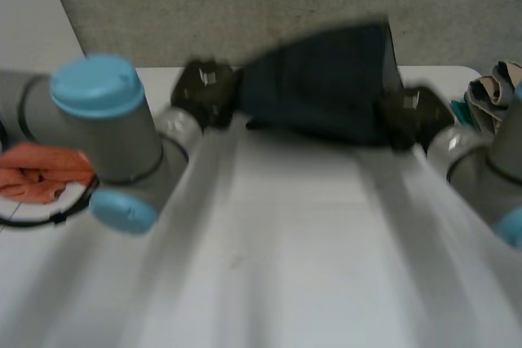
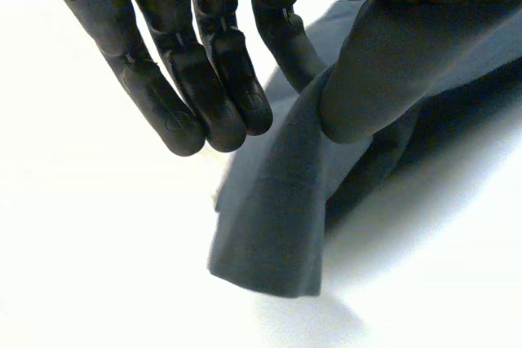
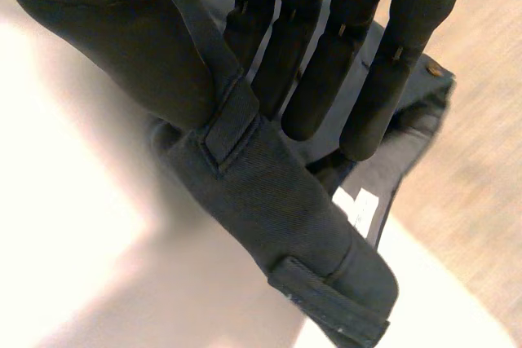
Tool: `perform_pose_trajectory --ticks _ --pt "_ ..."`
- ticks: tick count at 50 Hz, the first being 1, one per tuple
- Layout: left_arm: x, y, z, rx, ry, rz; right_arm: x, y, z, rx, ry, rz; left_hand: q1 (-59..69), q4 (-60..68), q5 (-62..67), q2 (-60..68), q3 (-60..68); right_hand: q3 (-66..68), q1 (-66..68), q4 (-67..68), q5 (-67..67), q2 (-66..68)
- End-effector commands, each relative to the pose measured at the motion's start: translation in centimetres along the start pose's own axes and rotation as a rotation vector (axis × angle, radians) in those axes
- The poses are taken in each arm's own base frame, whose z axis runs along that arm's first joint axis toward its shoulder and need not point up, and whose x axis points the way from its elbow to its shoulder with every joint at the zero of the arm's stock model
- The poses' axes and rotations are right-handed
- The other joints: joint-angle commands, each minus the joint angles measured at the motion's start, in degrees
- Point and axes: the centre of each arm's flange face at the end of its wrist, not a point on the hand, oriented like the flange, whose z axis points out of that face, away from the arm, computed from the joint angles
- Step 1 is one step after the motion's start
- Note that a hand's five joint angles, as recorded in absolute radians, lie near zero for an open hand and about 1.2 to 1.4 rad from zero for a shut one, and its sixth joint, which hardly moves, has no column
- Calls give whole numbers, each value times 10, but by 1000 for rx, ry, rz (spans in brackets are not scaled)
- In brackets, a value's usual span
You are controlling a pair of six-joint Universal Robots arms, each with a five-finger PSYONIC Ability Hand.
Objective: Fold the laundry.
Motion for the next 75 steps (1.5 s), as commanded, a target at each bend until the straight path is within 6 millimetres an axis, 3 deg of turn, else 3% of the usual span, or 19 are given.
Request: perform_pose_trajectory --ticks 1,4,5,8,9,12,18,28,35,39,40,43,49,50,55,62,69,73,75 --pt "26 33 -41 -179 151 70 -21 52 -38 -327 -168 -124 134 116 132 115 120 118 173 116 123 127" --pt "26 27 -48 -188 165 89 -21 51 -44 -366 -199 -135 124 106 122 105 110 118 173 116 123 127" --pt "23 23 -51 -189 165 101 -19 47 -47 -373 -204 -130 29 11 27 10 15 -52 3 -54 -48 -43" --pt "19 16 -53 -182 155 122 -14 37 -47 -355 -181 -117 -150 -168 -151 -168 -163 -359 -304 -361 -354 -350" --pt "15 10 -53 -172 144 129 -10 30 -46 -333 -156 -104 -303 -322 -305 -322 -317 -463 -408 -465 -459 -454" --pt "5 2 -48 -153 113 135 0 15 -44 -286 -108 -83 -461 -479 -463 -480 -475 -468 -412 -470 -463 -459" --pt "-14 -14 -34 -118 57 112 20 -21 -37 -169 -35 -2 -465 -483 -467 -484 -478 -478 -422 -480 -473 -469" --pt "-16 8 -18 -222 52 -5 13 -13 9 -143 -88 15 -463 -481 -465 -482 -477 -476 -421 -478 -471 -467" --pt "-11 16 -23 -273 49 -91 -9 23 42 -208 -150 44 -470 -488 -472 -489 -483 -466 -411 -468 -461 -457" --pt "-9 16 -28 -277 54 -104 -15 39 52 -234 -154 35 -477 -495 -478 -495 -490 -333 -278 -336 -329 -325" --pt "-7 16 -29 -277 57 -106 -16 41 55 -237 -148 28 -485 -503 -487 -504 -498 -160 -105 -162 -155 -151" --pt "-5 16 -31 -274 62 -105 -13 36 55 -215 -132 27 -500 -518 -502 -519 -514 117 172 115 122 126" --pt "-2 13 -28 -244 61 -102 1 -7 38 -100 -91 40 -529 -547 -530 -548 -542 118 173 116 123 127" --pt "-2 12 -26 -231 63 -98 3 -22 29 -64 -87 36 -530 -549 -532 -549 -544 118 173 116 123 127" --pt "1 10 -16 -195 67 -96 -2 -61 1 20 -102 4 -532 -550 -534 -551 -546 118 173 116 123 127" --pt "19 21 -3 -224 116 -97 -7 -111 -44 119 -109 -39 -539 -557 -541 -558 -552 118 173 116 123 127" --pt "38 30 0 -275 184 -112 -9 -136 -73 164 -111 -48 -520 -538 -522 -539 -534 118 173 116 123 127" --pt "49 32 1 -285 207 -124 -8 -147 -87 192 -100 -49 -430 -448 -431 -449 -443 118 173 116 123 127" --pt "51 30 2 -283 204 -126 -6 -150 -91 205 -93 -40 -312 -331 -314 -331 -326 118 173 116 123 127"
